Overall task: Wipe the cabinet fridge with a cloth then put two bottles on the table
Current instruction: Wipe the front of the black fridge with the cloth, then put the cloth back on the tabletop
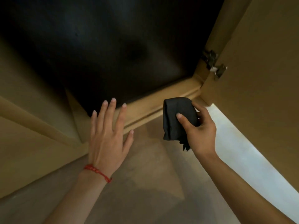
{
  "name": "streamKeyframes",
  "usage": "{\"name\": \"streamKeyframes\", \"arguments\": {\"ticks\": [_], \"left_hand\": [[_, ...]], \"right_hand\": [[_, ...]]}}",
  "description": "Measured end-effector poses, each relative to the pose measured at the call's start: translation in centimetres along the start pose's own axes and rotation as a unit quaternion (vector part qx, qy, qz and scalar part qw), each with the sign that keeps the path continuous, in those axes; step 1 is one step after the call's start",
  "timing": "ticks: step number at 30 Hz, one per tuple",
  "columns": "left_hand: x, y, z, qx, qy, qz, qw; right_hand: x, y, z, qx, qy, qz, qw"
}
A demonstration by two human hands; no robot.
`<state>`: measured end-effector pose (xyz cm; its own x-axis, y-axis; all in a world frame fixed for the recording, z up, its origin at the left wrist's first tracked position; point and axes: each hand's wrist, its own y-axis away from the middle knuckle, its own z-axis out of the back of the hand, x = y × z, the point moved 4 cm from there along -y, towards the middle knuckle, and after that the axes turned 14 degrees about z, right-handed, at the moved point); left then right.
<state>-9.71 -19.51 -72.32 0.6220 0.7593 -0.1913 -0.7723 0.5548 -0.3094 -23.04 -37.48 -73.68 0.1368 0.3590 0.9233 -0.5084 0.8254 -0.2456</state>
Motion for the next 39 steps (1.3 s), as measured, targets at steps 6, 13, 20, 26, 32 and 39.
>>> {"name": "streamKeyframes", "arguments": {"ticks": [6, 13, 20, 26, 32, 39], "left_hand": [[-1.3, 4.1, -0.9, 0.093, -0.039, -0.023, 0.995], [-3.7, 5.6, 1.2, 0.145, -0.038, -0.052, 0.987], [-6.1, 6.2, 8.0, 0.194, -0.025, -0.068, 0.978], [-7.9, 5.2, 16.4, 0.22, -0.015, -0.07, 0.973], [-10.8, 3.1, 25.0, 0.223, -0.009, -0.054, 0.973], [-15.2, -0.3, 35.3, 0.216, -0.007, -0.041, 0.976]], "right_hand": [[-2.2, 5.8, 2.5, -0.007, 0.015, -0.084, 0.996], [0.3, 8.6, 5.3, 0.003, 0.049, -0.123, 0.991], [7.0, 10.2, 9.4, -0.007, 0.057, -0.17, 0.984], [14.9, 9.7, 13.2, -0.011, 0.064, -0.192, 0.979], [23.2, 8.2, 17.2, -0.018, 0.071, -0.208, 0.975], [33.4, 5.5, 22.1, -0.048, 0.049, -0.23, 0.971]]}}
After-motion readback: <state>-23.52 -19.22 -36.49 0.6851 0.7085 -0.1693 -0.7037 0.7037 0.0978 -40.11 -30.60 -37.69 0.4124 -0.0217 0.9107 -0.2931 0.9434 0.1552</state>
